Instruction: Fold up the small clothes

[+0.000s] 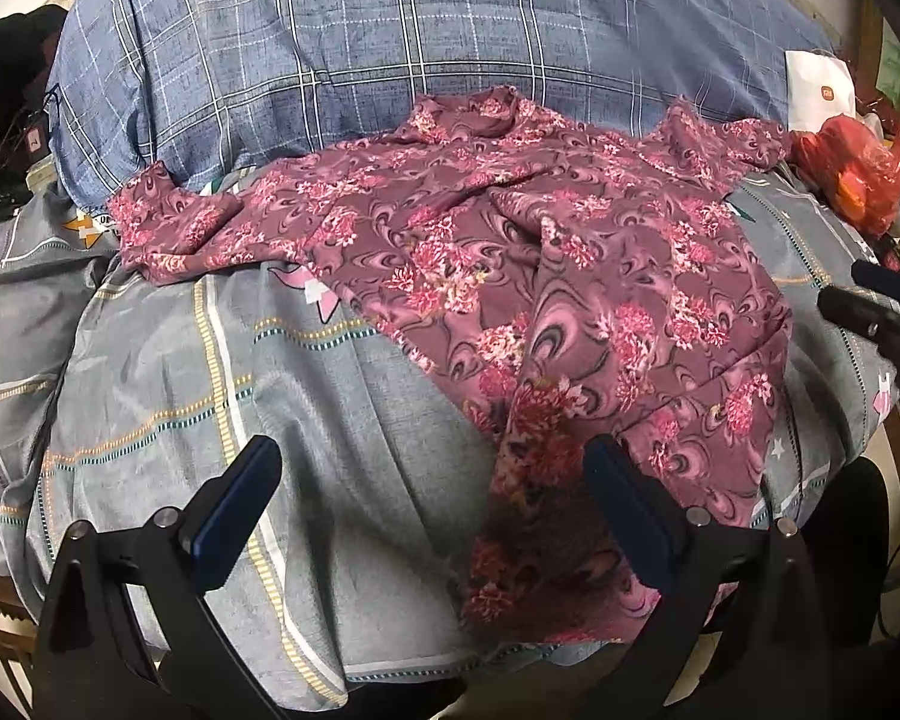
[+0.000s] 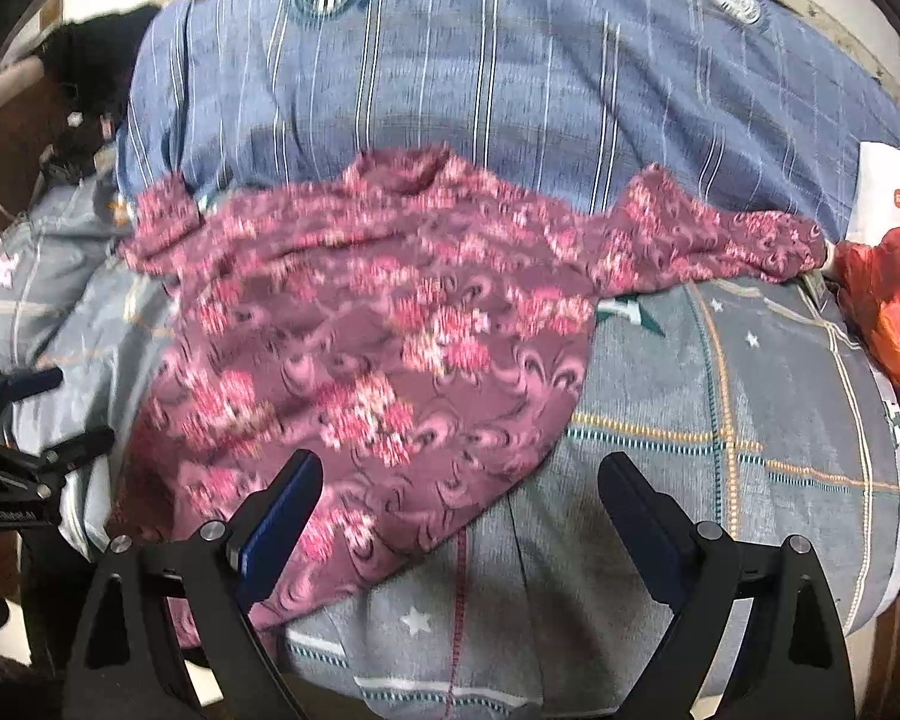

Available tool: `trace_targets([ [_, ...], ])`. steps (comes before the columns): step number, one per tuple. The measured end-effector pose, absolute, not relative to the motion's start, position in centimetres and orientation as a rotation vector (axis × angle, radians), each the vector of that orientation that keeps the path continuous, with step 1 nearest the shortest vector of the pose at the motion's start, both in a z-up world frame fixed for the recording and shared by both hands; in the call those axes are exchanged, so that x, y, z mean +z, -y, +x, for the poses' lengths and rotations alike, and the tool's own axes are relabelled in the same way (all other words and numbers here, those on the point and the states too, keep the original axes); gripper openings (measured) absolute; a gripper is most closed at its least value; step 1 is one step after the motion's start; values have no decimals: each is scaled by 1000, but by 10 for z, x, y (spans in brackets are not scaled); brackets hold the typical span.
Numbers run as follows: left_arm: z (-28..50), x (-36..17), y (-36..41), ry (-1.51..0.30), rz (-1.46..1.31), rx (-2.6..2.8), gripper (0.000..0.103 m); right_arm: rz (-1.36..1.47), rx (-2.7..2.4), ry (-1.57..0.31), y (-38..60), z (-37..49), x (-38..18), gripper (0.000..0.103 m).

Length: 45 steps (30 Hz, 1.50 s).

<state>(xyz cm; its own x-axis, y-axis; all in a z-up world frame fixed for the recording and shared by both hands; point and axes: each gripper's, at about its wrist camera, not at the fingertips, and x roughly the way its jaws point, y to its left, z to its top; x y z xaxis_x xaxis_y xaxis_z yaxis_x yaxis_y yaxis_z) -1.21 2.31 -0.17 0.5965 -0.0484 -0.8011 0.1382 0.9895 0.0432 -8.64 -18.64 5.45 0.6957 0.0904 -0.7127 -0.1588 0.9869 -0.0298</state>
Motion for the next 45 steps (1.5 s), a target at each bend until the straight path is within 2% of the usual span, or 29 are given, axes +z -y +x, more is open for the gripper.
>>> trace_targets([
  [11,-10,0,-21,-916,111,-112,101,-10,88,-620,209,-92,93,94],
  [13,-10,1,-20,-912,115,-112,101,-4,76,-612,213,-93,93,97],
  [28,-11,-3,-17,-928,116,-114,101,-75,106,-790,205,-88,58,98],
  [45,-7,-9,-27,-953,82,-98,101,-141,139,-835,185,-89,50,97],
])
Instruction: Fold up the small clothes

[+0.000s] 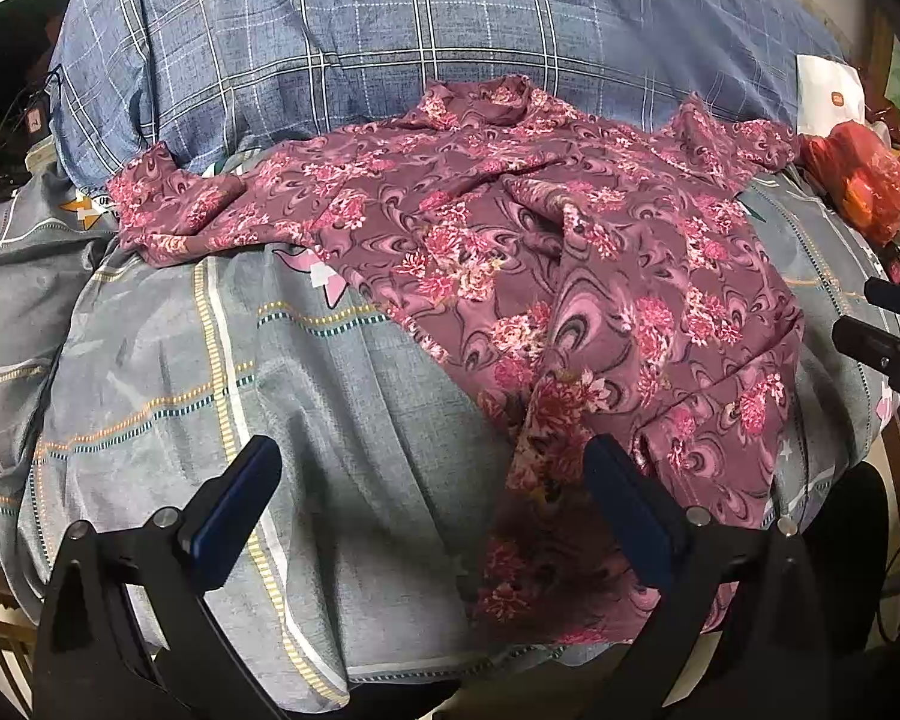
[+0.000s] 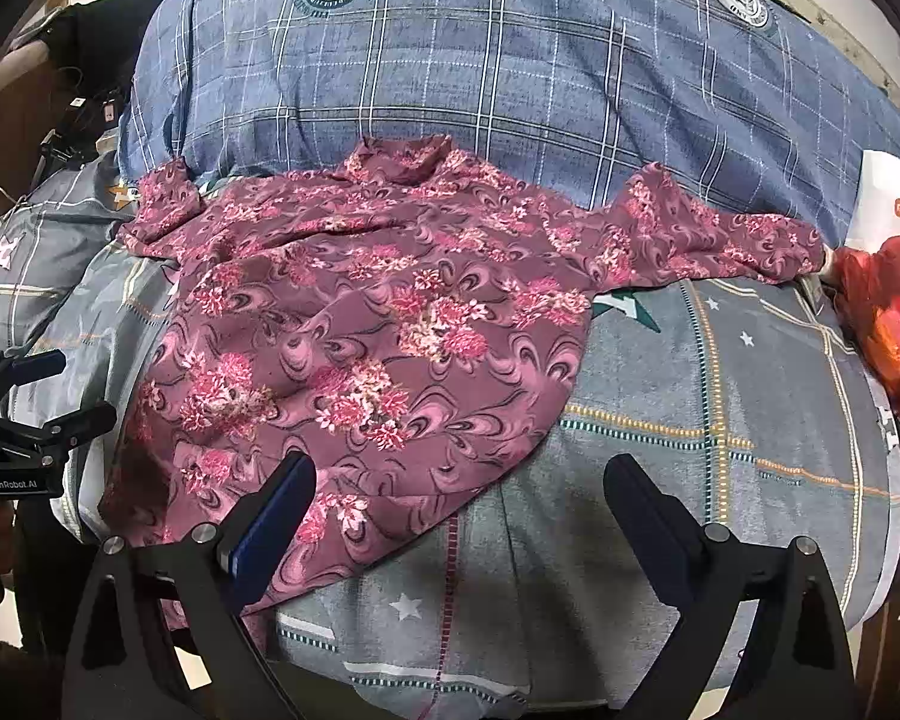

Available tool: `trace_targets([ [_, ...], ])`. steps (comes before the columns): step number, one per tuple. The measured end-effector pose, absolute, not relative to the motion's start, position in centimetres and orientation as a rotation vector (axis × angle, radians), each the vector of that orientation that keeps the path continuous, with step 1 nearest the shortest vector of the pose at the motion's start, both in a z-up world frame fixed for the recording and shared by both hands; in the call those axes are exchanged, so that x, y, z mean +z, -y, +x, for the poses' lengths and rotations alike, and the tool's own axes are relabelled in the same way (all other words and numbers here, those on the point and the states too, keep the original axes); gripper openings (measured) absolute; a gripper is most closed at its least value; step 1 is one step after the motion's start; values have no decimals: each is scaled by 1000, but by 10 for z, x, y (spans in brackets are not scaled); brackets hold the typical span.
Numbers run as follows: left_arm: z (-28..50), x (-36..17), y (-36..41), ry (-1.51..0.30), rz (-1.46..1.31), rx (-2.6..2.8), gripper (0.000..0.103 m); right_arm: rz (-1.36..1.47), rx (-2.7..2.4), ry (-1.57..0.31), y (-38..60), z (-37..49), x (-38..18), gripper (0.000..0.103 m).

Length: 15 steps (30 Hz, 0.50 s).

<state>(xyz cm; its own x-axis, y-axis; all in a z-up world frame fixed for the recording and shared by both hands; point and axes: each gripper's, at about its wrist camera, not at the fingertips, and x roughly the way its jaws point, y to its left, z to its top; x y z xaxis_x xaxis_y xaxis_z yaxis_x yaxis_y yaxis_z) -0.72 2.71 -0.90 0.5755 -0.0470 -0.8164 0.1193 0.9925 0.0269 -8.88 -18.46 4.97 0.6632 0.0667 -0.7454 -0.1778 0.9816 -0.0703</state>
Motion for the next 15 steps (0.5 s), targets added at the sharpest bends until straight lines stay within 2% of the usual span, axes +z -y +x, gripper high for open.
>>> trace_targets([
  [15,-6,-12,-29,-962,82,-106,101,-184,224,-849,161,-94,44,96],
])
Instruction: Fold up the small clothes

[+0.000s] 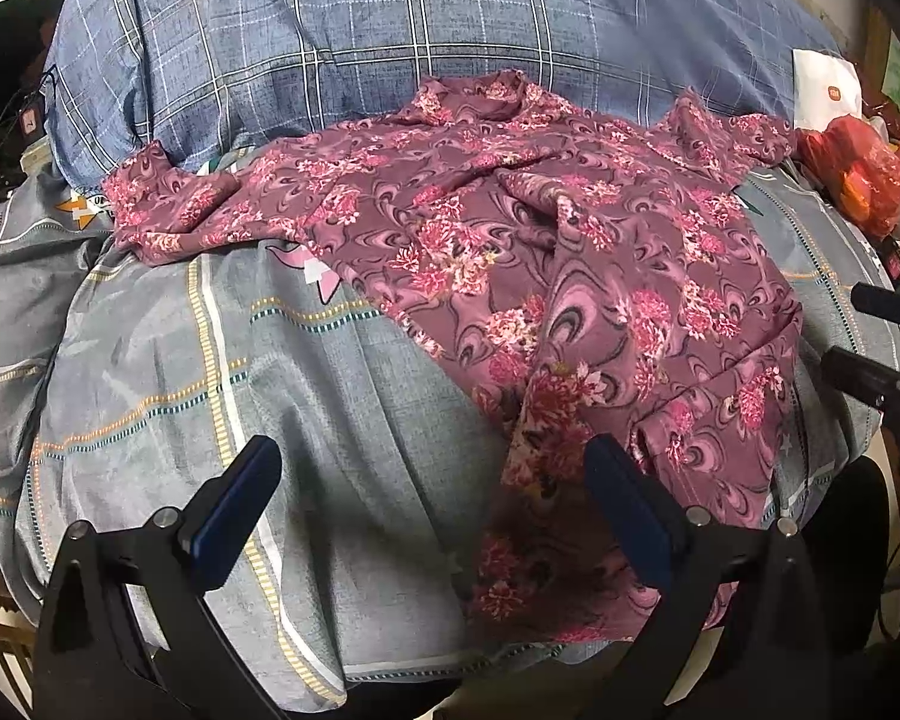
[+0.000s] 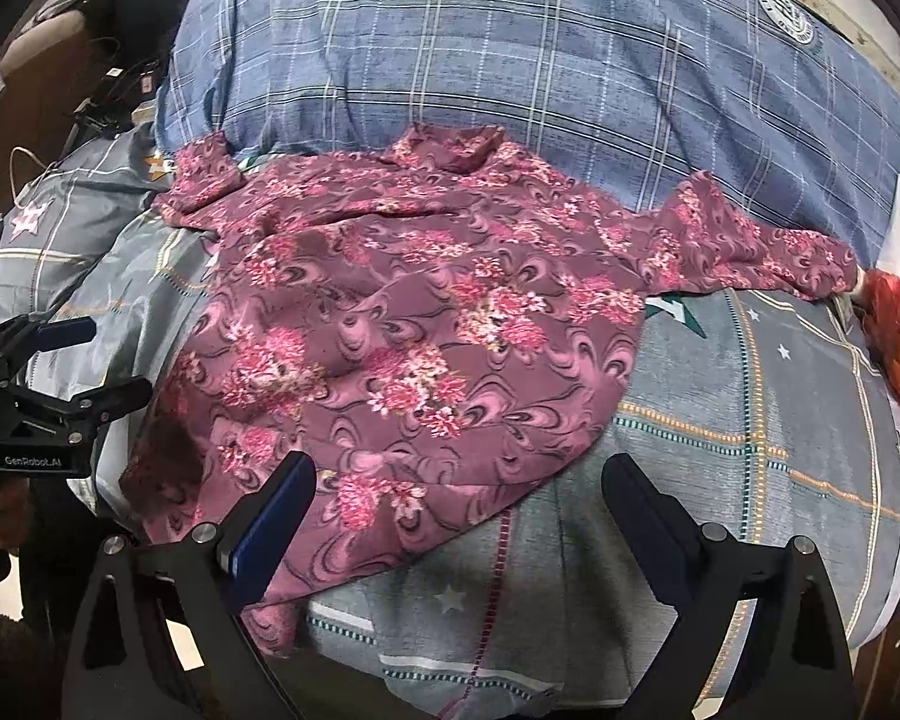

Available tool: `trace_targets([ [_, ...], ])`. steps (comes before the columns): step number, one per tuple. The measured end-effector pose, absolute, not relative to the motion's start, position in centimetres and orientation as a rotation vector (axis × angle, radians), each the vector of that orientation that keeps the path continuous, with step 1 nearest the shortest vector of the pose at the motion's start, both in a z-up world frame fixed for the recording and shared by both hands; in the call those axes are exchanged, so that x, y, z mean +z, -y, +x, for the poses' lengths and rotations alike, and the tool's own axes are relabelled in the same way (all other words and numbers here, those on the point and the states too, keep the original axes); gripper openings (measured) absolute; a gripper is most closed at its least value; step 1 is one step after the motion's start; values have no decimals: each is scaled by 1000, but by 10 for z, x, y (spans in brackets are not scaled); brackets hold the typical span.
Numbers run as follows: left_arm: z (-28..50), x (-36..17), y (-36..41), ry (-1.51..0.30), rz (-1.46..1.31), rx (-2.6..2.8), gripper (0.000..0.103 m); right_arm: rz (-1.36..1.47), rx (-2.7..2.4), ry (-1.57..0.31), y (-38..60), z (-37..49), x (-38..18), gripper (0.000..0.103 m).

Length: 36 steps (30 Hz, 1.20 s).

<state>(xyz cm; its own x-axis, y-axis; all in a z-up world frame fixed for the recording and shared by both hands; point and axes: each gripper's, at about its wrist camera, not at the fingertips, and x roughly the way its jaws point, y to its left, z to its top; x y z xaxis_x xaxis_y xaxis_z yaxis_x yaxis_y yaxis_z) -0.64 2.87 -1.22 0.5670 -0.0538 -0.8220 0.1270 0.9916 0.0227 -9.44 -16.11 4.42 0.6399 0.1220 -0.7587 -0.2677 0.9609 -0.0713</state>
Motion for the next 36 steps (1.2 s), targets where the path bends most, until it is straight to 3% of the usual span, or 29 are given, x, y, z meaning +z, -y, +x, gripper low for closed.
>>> trace_targets([
  [13,0,-18,-77,-999,14,23,101,-187,442,-1048,100,-101,-13,92],
  [14,0,-19,-78,-1003,12,24,101,-204,431,-1064,96,-101,-19,87],
  [15,0,-20,-79,-1005,14,25,101,-230,416,-1084,90,-100,-26,67],
  [16,-1,-20,-79,-1005,20,27,101,-239,417,-1085,89,-101,-29,61],
  [17,-1,-20,-79,-1004,26,29,101,-232,435,-1050,90,-105,-25,46],
  [18,-1,-19,-79,-1004,31,31,101,-214,466,-1038,93,-108,-22,1],
  [23,5,-19,-79,-1020,23,18,101,-98,447,-968,135,-113,10,1],
  [30,10,-29,-67,-1085,4,-56,101,74,109,-922,266,-113,46,0],
  [33,11,-35,-54,-1117,4,-97,101,211,97,-947,296,-112,39,8],
  [34,12,-37,-50,-1129,5,-108,101,264,124,-950,299,-112,36,16],
  [35,13,-40,-44,-1150,4,-123,101,320,161,-959,301,-110,33,37],
  [36,13,-41,-40,-1162,2,-133,101,380,212,-970,297,-107,28,50],
])
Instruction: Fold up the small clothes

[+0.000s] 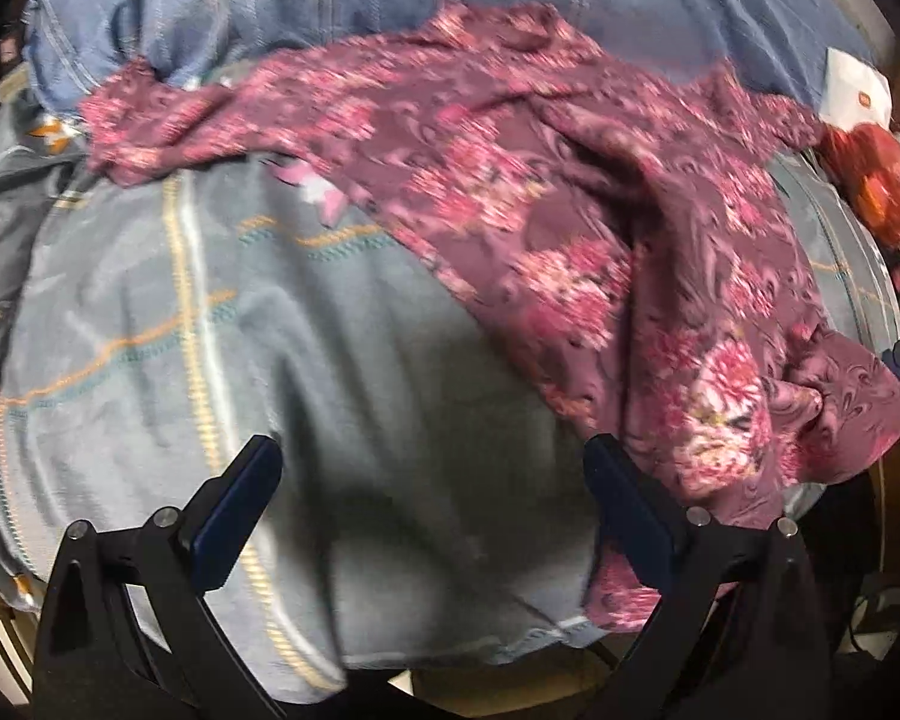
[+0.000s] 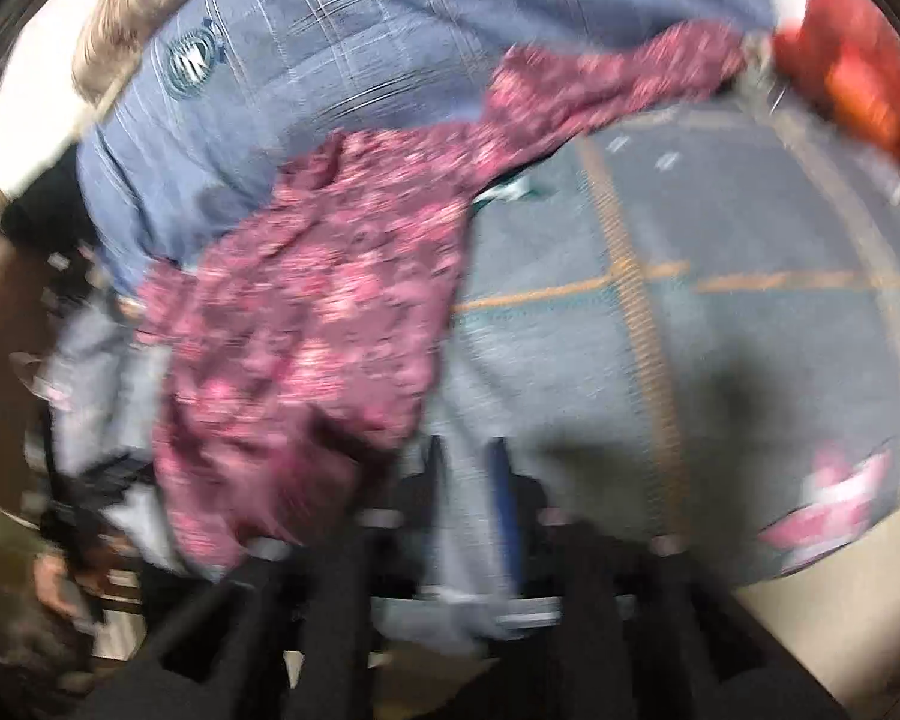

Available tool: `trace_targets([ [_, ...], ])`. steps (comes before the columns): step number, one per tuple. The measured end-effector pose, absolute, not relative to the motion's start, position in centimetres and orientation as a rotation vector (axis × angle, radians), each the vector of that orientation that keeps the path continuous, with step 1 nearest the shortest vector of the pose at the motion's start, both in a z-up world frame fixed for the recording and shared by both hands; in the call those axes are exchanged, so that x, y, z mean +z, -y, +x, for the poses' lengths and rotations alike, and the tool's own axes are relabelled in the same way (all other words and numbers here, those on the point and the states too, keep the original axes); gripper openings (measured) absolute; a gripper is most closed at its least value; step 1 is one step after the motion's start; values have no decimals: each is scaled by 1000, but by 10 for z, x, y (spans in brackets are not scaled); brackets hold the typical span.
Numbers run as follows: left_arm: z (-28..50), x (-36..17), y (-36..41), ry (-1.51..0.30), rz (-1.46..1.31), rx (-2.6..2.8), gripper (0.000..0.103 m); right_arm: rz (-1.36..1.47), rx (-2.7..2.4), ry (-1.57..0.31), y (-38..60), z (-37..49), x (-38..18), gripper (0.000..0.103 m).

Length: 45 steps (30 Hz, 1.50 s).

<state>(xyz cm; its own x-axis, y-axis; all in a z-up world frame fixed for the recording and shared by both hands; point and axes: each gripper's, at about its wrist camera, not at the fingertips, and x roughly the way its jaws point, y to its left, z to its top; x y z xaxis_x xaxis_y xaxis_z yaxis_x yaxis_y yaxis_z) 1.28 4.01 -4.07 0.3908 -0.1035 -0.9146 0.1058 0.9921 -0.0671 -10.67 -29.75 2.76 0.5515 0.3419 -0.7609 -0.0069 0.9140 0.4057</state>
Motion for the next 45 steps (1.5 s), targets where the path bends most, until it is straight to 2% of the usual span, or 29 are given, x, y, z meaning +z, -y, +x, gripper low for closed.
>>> trace_targets([
  [1,12,-42,-35,-1176,4,-147,101,419,255,-977,293,-103,22,66],
  [5,8,-39,-21,-1176,38,-162,101,474,398,-1031,249,-89,4,72],
  [6,7,-38,-22,-1173,48,-159,101,448,400,-1073,236,-83,-4,70],
  [8,8,-34,-22,-1167,66,-147,101,406,447,-1098,218,-80,-14,15],
  [9,7,-32,-25,-1161,64,-140,101,384,474,-1104,212,-79,-13,5],
  [16,21,-38,-36,-1193,4,-117,101,411,225,-826,317,-106,51,5],
  [21,30,-52,-26,-1302,-104,-176,101,436,-3,-878,372,-111,27,6],
  [24,31,-56,-10,-1354,-158,-245,101,456,5,-883,361,-109,17,9],
  [30,24,-61,25,-1412,-64,-266,101,427,40,-893,346,-99,15,10],
  [32,22,-59,31,-1442,-128,-328,97,432,54,-892,356,-107,14,11],
  [33,22,-57,33,-1446,-153,-358,92,441,63,-893,357,-108,13,11],
  [37,30,-54,44,-1464,-230,-419,59,486,80,-892,361,-109,9,11],
  [42,28,-59,37,-1534,-382,-453,51,514,96,-892,361,-112,8,11],
  [44,28,-58,39,-1502,-350,-438,28,507,103,-894,359,-113,8,12],
  [45,30,-60,39,-1499,-341,-421,9,503,106,-897,358,-113,8,12],
])
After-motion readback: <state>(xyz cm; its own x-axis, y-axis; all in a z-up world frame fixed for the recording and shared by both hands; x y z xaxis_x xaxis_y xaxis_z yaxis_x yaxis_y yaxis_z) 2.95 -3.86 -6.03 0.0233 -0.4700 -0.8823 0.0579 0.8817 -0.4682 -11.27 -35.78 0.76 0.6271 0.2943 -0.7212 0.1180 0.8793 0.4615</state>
